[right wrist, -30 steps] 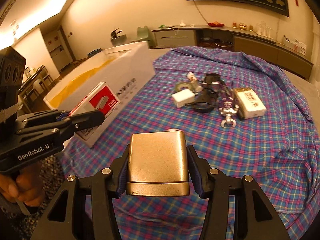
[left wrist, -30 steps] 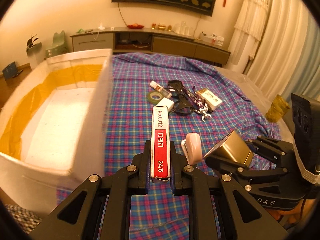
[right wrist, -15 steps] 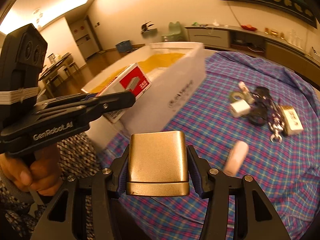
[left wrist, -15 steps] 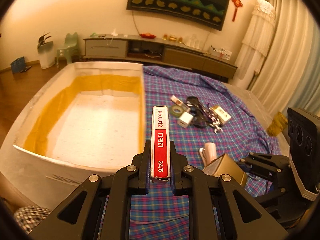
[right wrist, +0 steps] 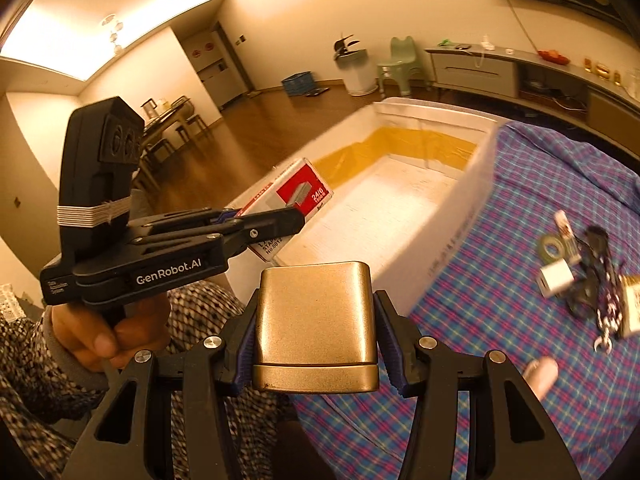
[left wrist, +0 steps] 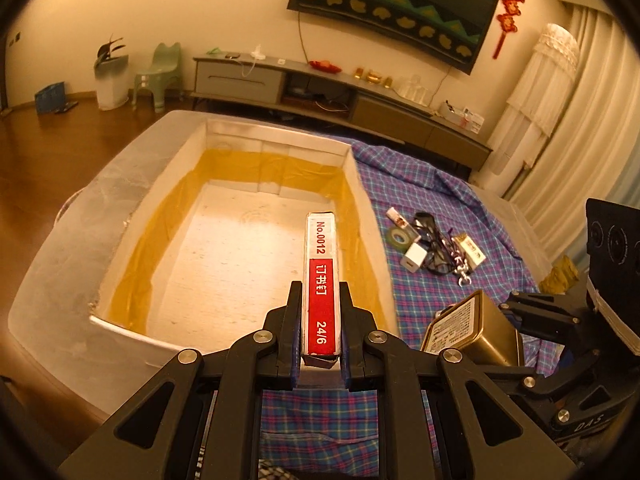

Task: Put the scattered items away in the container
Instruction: 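Carry both held items toward the white cardboard box with both tools, then lower both items into the cardboard box and open both tools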

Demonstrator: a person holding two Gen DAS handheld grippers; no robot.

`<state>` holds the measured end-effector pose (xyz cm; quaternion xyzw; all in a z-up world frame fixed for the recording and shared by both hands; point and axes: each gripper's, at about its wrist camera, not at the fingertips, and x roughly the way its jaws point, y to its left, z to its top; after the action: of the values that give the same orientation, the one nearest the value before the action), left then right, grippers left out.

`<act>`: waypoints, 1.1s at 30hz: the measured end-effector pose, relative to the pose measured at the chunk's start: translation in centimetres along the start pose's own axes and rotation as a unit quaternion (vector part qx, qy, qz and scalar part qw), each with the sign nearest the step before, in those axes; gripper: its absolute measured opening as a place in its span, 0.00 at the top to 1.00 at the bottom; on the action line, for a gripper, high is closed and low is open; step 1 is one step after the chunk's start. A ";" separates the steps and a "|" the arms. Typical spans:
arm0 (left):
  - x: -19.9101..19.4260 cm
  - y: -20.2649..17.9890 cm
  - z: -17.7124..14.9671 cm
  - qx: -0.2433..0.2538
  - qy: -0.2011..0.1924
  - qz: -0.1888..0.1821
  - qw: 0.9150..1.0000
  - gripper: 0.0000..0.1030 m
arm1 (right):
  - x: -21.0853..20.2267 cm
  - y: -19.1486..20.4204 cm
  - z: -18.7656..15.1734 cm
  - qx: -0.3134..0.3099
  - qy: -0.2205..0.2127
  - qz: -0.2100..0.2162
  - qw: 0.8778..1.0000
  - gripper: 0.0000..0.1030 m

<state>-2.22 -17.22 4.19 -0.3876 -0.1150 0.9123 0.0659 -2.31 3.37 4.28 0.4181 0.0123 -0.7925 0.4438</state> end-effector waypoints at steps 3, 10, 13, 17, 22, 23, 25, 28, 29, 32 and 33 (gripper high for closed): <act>-0.2 1.2 1.1 -0.008 0.001 0.001 1.000 0.85 | 0.8 0.3 1.4 -0.006 0.004 0.003 1.000 0.48; 0.8 3.2 3.5 -0.026 0.010 0.002 1.000 0.85 | 2.9 -0.1 5.2 -0.013 0.015 0.001 1.000 0.48; 1.7 3.7 4.3 -0.030 0.016 0.002 0.999 0.85 | 3.8 -0.6 6.7 -0.014 0.021 -0.008 1.000 0.48; 3.0 4.5 5.4 -0.038 0.030 -0.003 0.999 0.85 | 5.0 -1.5 8.3 -0.011 0.027 -0.020 0.999 0.48; 4.9 5.4 7.1 -0.048 0.049 -0.006 0.998 0.85 | 6.3 -2.4 10.0 -0.013 0.037 -0.035 0.999 0.48; 5.2 5.5 7.4 -0.050 0.051 -0.005 0.997 0.85 | 6.6 -2.7 10.3 -0.014 0.039 -0.037 0.998 0.48; 6.0 5.7 8.1 -0.050 0.055 -0.003 0.997 0.85 | 7.3 -3.2 11.0 -0.017 0.044 -0.045 0.998 0.48; 7.5 6.1 8.8 -0.055 0.070 -0.003 0.996 0.85 | 8.4 -4.4 12.2 -0.013 0.055 -0.052 0.997 0.48; 8.0 6.2 8.9 -0.056 0.074 -0.002 0.996 0.85 | 8.8 -4.8 12.5 -0.014 0.057 -0.057 0.997 0.48; 9.3 6.4 9.5 -0.059 0.085 -0.001 0.995 0.85 | 10.1 -5.8 13.5 -0.018 0.066 -0.071 0.995 0.48; 9.8 6.5 9.7 -0.061 0.088 -0.001 0.994 0.85 | 10.6 -6.1 13.8 -0.018 0.069 -0.075 0.995 0.48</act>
<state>-16.23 -23.00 2.27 -0.4695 -0.1644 0.8659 0.0526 -18.37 -5.71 4.00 0.4617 0.0886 -0.7925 0.3885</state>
